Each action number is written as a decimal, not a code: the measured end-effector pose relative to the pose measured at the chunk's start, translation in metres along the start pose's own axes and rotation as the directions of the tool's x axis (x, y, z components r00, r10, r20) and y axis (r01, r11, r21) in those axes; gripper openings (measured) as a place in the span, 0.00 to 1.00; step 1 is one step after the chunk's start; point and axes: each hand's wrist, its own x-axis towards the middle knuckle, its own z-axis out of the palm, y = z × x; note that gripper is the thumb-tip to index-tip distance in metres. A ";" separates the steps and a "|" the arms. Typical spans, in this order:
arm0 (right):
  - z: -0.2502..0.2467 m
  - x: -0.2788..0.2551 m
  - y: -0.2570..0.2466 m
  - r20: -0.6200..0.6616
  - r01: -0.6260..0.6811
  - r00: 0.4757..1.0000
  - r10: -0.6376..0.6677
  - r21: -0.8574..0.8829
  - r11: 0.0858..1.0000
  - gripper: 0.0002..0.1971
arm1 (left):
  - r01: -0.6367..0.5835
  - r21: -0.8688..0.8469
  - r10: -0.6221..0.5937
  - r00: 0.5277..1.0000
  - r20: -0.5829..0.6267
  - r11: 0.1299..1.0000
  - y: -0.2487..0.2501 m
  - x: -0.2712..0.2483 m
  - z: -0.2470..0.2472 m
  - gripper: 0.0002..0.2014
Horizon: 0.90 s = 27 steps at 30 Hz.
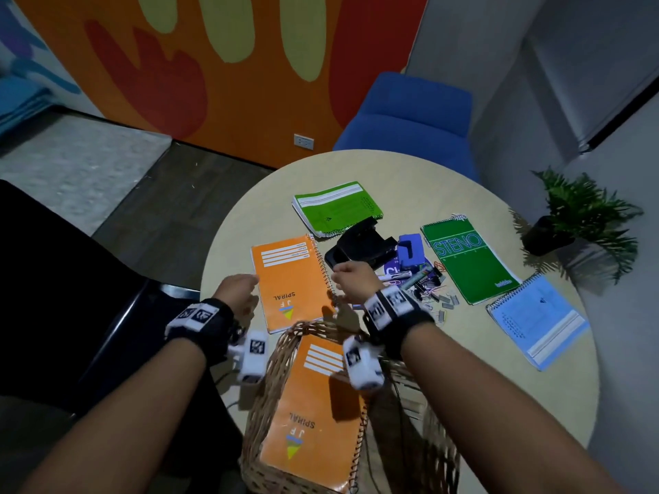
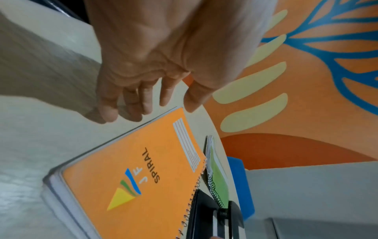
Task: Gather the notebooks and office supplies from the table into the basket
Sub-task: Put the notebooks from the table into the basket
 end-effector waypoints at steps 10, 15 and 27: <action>0.025 0.065 0.034 0.055 -0.062 0.993 0.103 -0.498 0.865 0.22 | 0.178 -0.147 -0.170 0.983 0.067 0.973 -0.003 0.008 0.015 0.07; 0.018 0.038 0.006 0.069 0.139 0.990 -0.124 -0.302 0.943 0.18 | 0.006 -0.135 -0.001 0.999 0.035 0.991 0.017 -0.015 0.014 0.07; -0.035 -0.156 0.071 0.377 0.083 0.911 -0.167 0.229 0.970 0.20 | -0.446 0.182 0.352 0.851 0.390 0.877 -0.015 -0.133 -0.003 0.20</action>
